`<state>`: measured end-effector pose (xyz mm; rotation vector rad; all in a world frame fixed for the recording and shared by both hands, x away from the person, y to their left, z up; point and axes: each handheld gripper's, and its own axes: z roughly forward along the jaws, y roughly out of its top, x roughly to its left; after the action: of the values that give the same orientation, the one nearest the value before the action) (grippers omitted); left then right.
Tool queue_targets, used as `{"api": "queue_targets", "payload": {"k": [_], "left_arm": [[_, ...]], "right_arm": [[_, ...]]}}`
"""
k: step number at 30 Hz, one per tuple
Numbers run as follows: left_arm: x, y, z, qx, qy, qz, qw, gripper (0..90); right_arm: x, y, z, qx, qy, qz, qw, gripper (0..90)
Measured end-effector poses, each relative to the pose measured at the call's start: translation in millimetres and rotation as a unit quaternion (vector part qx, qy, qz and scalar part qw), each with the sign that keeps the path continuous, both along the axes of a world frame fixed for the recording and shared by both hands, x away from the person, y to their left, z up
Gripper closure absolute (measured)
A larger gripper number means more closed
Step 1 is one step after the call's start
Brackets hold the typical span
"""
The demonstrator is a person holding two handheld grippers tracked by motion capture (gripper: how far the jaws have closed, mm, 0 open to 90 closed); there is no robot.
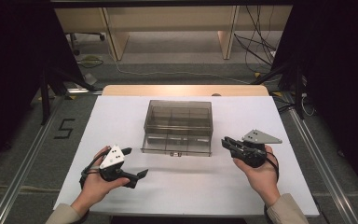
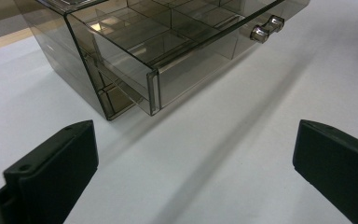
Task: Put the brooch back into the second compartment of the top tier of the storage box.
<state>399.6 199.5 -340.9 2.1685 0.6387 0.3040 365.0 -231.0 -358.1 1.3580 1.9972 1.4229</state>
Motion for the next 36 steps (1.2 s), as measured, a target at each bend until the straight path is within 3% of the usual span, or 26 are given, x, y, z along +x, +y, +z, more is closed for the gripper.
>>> {"api": "queue_targets", "payload": {"k": [36], "left_arm": [[-0.1, -0.5, 0.1, -0.003, 0.0, 0.002, 1.0, 0.0]], "right_arm": [[1.8, 6.2, 6.4, 0.009, -0.009, 0.007, 0.9999, 80.0]]}}
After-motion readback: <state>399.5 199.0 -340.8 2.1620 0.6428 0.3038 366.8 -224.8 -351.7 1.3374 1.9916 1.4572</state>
